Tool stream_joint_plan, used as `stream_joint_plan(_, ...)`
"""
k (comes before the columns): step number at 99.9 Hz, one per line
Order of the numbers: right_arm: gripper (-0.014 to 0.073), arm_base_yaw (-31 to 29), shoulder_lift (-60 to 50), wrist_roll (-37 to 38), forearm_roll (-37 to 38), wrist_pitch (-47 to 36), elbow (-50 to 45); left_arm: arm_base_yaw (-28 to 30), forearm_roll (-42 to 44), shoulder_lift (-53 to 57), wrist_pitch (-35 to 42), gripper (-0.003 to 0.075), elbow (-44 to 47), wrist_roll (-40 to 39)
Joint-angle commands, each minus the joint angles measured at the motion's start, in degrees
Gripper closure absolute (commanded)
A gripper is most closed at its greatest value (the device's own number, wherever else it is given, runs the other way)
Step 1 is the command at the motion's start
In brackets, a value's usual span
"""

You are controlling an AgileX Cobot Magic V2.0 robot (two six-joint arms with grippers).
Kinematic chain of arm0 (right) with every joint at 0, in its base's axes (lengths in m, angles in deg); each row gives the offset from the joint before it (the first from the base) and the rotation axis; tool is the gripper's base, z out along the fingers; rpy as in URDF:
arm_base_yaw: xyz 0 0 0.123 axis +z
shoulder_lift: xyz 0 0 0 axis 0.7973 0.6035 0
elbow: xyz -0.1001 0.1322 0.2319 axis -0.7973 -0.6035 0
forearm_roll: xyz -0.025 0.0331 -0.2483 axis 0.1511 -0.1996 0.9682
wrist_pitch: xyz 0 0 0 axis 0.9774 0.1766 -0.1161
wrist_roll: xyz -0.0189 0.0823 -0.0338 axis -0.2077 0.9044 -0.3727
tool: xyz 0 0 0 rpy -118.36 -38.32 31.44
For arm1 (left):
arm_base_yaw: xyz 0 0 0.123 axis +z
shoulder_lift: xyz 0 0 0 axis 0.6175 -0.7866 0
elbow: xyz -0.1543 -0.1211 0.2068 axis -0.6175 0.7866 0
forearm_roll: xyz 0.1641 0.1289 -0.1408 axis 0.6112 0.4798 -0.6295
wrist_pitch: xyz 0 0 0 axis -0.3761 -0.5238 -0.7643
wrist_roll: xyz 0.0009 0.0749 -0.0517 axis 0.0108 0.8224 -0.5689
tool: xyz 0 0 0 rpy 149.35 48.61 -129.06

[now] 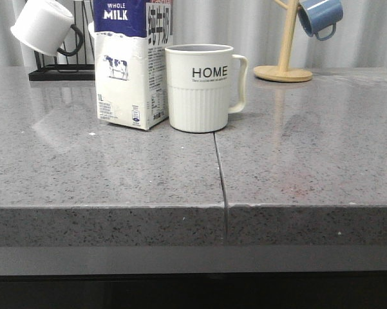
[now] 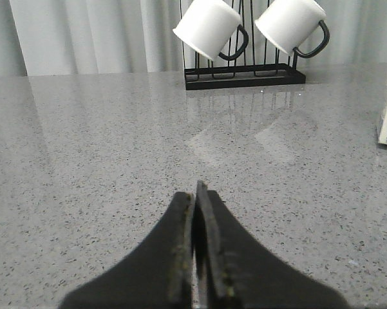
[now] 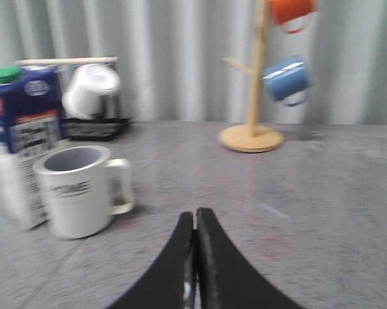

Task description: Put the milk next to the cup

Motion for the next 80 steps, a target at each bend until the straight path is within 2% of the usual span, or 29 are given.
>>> stream_joint_plan(1,0.0660,-5.54,0.60,-0.25,0.52,-10.19,-2.16,0.08,-0.41,1.76,5.01,0.0741,2.55,-0.17)
stream_joint_plan(17,0.0660,-11.97,-0.46,-0.25,0.78,-16.72,-10.62,0.08,-0.41,1.76,5.01,0.0741,2.55,-0.17)
stream_joint_plan(31,0.0660,-12.62,-6.55,-0.04,0.78,-17.33,-18.15,0.08,-0.41,1.76,5.01,0.0741,2.55,-0.17)
stream_joint_plan(37,0.0660,-12.56,-9.90,-0.26,0.78,-12.74,-17.86,0.08,-0.41,1.76,5.01,0.0741,2.55,-0.17)
stream_joint_plan(80,0.0660,-12.56,-9.52,-0.55,0.78,-14.27,-17.94,0.08,-0.41,1.76,5.01,0.0741,2.55,-0.17)
